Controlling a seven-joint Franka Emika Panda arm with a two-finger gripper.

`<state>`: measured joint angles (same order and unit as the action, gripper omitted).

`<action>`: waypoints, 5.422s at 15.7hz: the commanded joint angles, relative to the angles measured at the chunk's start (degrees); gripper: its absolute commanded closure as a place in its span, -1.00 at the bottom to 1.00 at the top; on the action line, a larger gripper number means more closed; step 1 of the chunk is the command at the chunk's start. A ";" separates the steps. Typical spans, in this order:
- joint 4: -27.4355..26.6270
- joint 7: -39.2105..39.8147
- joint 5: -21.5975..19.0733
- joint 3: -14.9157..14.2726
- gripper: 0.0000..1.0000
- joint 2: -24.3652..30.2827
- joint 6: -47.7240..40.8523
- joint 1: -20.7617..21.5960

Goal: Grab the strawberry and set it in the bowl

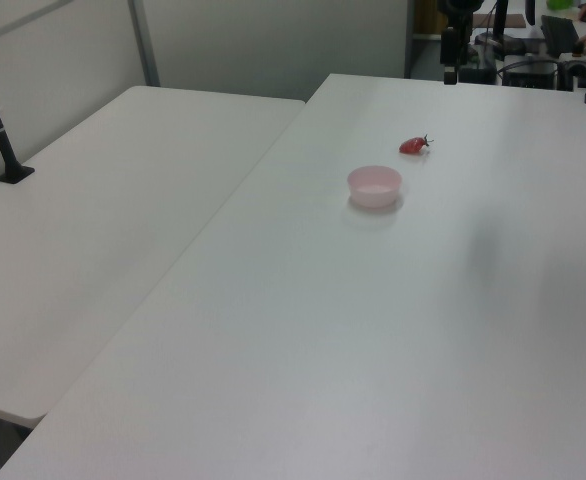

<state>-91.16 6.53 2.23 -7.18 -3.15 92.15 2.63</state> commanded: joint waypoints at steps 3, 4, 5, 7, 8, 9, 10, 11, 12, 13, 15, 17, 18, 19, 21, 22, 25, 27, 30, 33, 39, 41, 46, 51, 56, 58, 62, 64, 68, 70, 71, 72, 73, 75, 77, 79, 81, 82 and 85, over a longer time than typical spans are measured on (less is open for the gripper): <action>-2.18 -0.47 0.06 -0.03 -1.00 2.63 -0.22 -0.08; -2.18 -0.47 0.06 -0.03 -1.00 2.63 -0.13 -0.08; -2.18 -0.56 0.06 -0.03 -1.00 2.80 -0.04 -0.17; -2.18 -0.65 0.06 -0.03 -1.00 2.89 0.05 -0.17; -2.01 -0.65 0.06 -0.03 -1.00 2.89 0.05 -0.26; -1.83 -0.73 -0.03 -0.03 -1.00 2.89 0.05 -0.87; -1.75 -0.73 -0.03 -0.03 -1.00 2.89 0.05 -0.88; -1.75 -0.73 -0.03 -0.03 -1.00 2.89 -0.13 -0.88; -1.66 -0.73 -0.03 -0.03 -1.00 2.98 -0.13 -0.96; -1.40 -0.65 -0.20 0.06 -1.00 2.98 -0.13 -1.14; -0.69 -0.12 -0.38 -0.03 -1.00 2.54 0.48 -1.75; -0.08 0.32 -0.38 -0.03 -1.00 1.14 1.97 -2.19; -0.08 0.32 0.05 -0.03 -1.00 0.09 3.46 -2.46; -0.08 0.32 0.23 -0.03 -1.00 -0.79 4.95 -3.24; 0.88 0.23 -0.20 -0.38 -1.00 -3.86 9.16 -4.74; 2.11 0.15 -0.20 -0.38 -1.00 -6.31 11.62 -5.87; 4.66 0.05 -0.12 -1.60 -1.00 -13.79 19.53 -7.99; 4.85 0.58 -0.29 -4.06 -1.00 -18.19 25.60 -8.17; 4.85 1.29 -0.29 -4.25 -1.00 -23.55 32.29 -8.17; 4.58 2.25 -2.48 -5.91 -1.00 -26.99 38.96 -8.87; 4.23 18.12 -4.07 -8.55 -0.97 -31.03 40.74 -10.72; 3.97 20.62 -5.30 -8.90 -0.95 -31.82 40.74 -10.63; 3.35 22.82 -5.21 -9.52 -0.83 -33.76 40.92 -10.54; 3.27 22.82 -5.48 -9.52 -0.28 -34.11 42.58 -10.54; 3.26 22.56 -5.83 -9.52 0.05 -34.73 44.78 -10.63; 3.26 22.56 -5.83 -9.52 0.11 -34.73 44.78 -10.63; 3.26 22.47 -5.83 -9.52 0.18 -34.55 44.78 -10.63; 3.35 22.38 -5.92 -9.52 0.19 -34.47 44.78 -10.63; 3.44 22.38 -7.67 -9.52 0.19 -33.07 44.70 -10.63; 3.70 22.21 -8.98 -9.52 0.19 -31.57 44.61 -10.54; 3.79 22.21 -11.26 -9.61 0.19 -30.43 44.61 -10.37; 3.97 22.38 -13.28 -9.70 0.19 -29.20 44.52 -10.11; 3.97 22.29 -14.43 -9.70 0.19 -27.80 44.35 -9.84; 3.79 21.86 -14.79 -9.96 0.19 -25.77 43.56 -7.57; 3.70 19.85 -15.06 -12.14 0.19 -25.06 42.07 -3.36; 3.53 18.34 -14.97 -15.83 0.18 -24.97 38.74 3.13; 3.44 17.20 -14.97 -18.39 0.18 -24.97 34.44 8.51; 3.44 16.50 -14.88 -18.40 0.17 -24.89 32.32 9.66; 3.00 14.21 -14.27 -18.13 0.13 -24.97 29.84 12.47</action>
<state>-85.97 22.25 -11.67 -23.69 -29.33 124.07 11.85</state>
